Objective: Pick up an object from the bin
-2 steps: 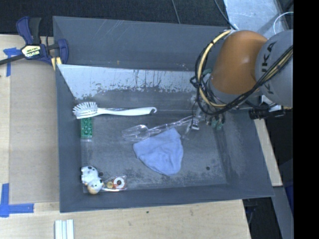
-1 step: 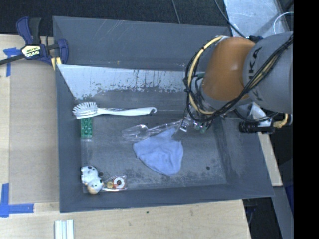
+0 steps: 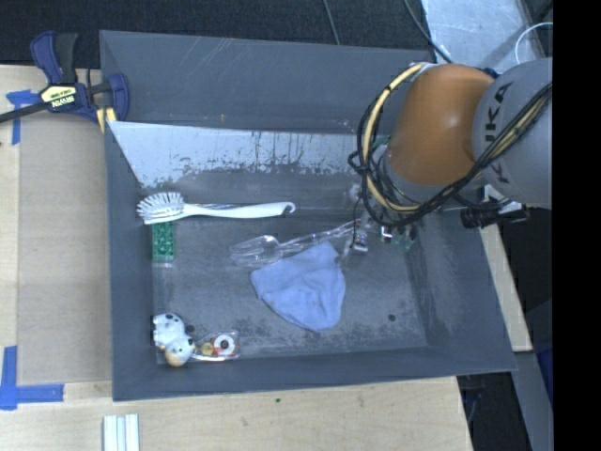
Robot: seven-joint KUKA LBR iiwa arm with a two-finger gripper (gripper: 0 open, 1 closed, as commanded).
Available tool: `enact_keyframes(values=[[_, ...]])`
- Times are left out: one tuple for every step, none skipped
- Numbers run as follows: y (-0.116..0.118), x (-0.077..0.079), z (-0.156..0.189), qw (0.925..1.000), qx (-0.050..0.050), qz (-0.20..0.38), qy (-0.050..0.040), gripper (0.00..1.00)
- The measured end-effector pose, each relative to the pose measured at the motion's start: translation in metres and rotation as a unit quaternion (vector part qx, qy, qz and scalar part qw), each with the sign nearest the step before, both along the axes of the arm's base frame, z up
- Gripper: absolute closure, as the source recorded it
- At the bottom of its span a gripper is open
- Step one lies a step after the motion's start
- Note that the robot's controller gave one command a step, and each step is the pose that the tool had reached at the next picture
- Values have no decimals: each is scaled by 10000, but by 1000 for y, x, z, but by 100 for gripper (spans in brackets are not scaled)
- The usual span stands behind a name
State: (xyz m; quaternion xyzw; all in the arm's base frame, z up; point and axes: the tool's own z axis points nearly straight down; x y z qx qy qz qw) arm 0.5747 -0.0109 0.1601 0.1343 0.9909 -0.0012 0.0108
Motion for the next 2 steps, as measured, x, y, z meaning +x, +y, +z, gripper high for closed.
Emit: enact_keyframes(values=[[-3, 11, -35, 9741, 61, -2259, -16, 0], [5, 14, -27, 9969, 20, -785, -34, 0]])
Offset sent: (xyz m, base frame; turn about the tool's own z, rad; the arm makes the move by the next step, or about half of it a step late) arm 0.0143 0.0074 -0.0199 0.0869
